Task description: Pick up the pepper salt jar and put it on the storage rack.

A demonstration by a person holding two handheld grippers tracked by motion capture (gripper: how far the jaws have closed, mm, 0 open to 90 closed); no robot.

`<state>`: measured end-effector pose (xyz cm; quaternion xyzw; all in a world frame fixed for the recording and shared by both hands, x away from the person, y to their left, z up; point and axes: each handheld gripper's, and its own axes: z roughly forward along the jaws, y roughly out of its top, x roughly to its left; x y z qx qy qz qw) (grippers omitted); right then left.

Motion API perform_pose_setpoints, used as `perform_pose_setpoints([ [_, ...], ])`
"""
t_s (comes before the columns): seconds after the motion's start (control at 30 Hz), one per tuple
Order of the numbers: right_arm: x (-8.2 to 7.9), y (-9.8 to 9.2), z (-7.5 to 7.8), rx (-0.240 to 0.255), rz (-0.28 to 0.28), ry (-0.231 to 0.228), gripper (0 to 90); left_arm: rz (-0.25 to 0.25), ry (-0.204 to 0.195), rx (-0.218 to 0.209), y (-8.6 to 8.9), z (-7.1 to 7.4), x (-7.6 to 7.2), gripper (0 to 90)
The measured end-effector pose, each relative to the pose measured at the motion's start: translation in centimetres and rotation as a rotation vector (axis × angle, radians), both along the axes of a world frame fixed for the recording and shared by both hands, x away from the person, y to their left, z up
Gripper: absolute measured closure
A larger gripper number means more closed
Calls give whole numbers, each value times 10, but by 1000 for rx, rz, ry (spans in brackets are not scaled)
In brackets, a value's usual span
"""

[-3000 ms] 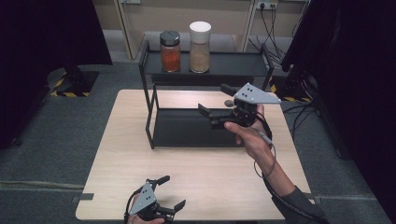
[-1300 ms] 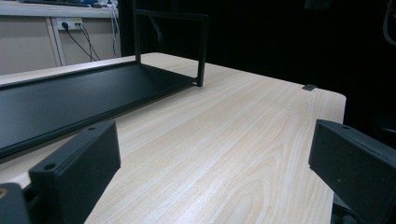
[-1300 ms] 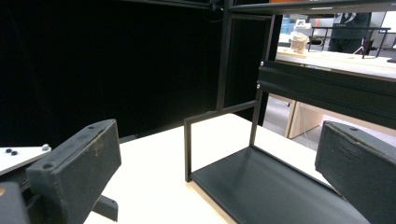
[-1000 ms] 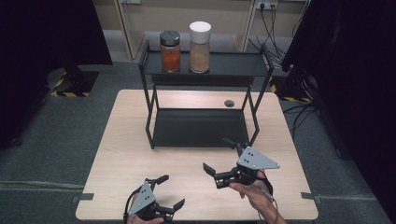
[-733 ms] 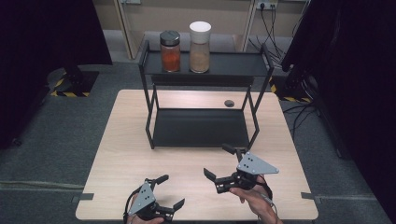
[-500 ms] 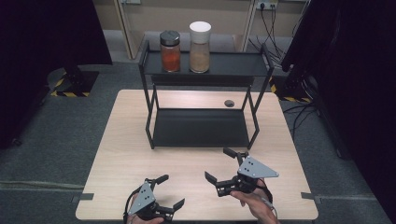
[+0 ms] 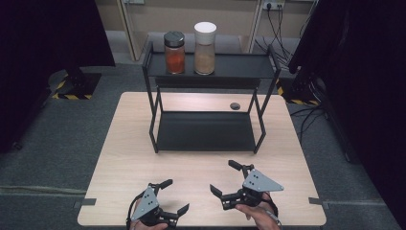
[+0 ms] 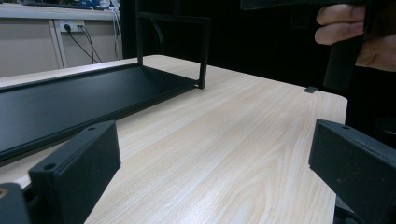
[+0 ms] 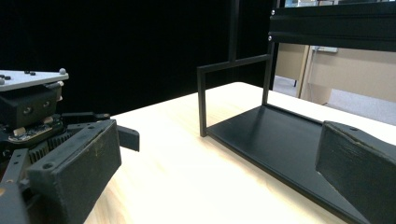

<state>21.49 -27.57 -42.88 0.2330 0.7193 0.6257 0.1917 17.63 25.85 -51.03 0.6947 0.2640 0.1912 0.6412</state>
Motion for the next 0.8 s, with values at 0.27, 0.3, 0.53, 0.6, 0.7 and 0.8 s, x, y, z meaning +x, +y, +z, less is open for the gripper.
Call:
perform_pose_setpoints([
  [0.27,-3,-1,-11,-4,-4,13,6,0,-3,-1,0,0,0,15],
  [0.3,-3,-1,-12,-4,-5,18,5,0,-3,-2,0,0,0,15],
  [0.53,-3,-4,-24,3,-11,28,5,2,-2,-3,0,0,1,15],
  [0.6,-4,-6,-27,3,-13,31,6,3,-4,-3,0,0,1,15],
  [0.7,-4,-8,-32,4,-19,42,6,5,-6,-4,0,0,0,15],
  [0.8,-5,-9,-36,0,-24,55,6,5,-9,-5,0,0,0,15],
])
